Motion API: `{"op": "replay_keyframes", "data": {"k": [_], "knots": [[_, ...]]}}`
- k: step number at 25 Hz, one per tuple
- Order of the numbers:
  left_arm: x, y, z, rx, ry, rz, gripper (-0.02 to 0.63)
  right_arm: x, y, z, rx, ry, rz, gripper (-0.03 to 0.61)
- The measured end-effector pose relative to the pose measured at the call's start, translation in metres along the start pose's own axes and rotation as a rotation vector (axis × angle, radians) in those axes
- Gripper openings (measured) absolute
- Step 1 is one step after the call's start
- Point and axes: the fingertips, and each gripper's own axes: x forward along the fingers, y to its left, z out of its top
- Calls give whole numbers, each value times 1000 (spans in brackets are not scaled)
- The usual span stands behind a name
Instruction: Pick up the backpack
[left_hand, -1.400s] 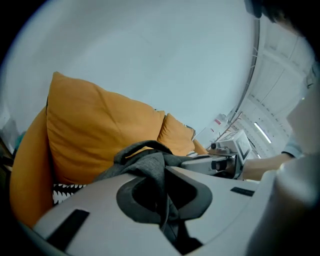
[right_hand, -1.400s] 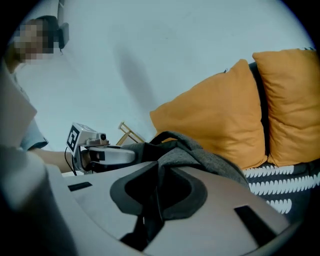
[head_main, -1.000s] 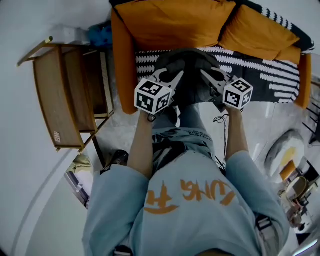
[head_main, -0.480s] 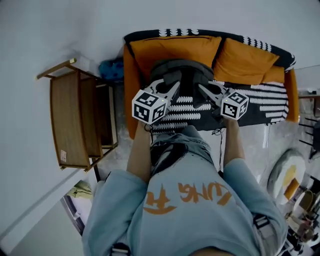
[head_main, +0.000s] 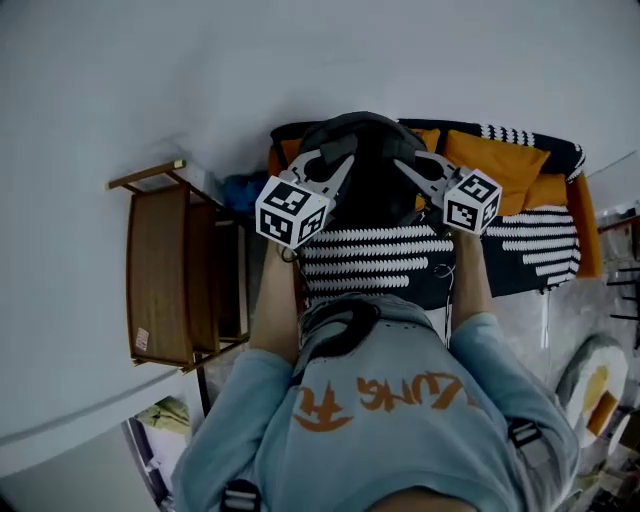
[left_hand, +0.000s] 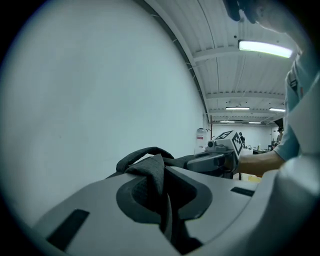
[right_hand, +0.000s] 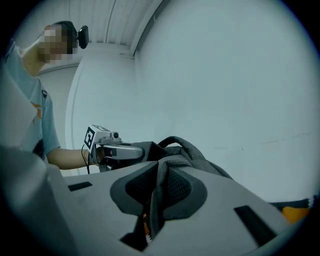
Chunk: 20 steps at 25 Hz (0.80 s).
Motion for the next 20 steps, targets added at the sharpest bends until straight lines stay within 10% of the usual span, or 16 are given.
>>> {"op": "replay_keyframes", "data": {"k": [20], "knots": [[2,-39,70,124,-139,-50,41,-48,6,71,-163,-160,67,26]]}}
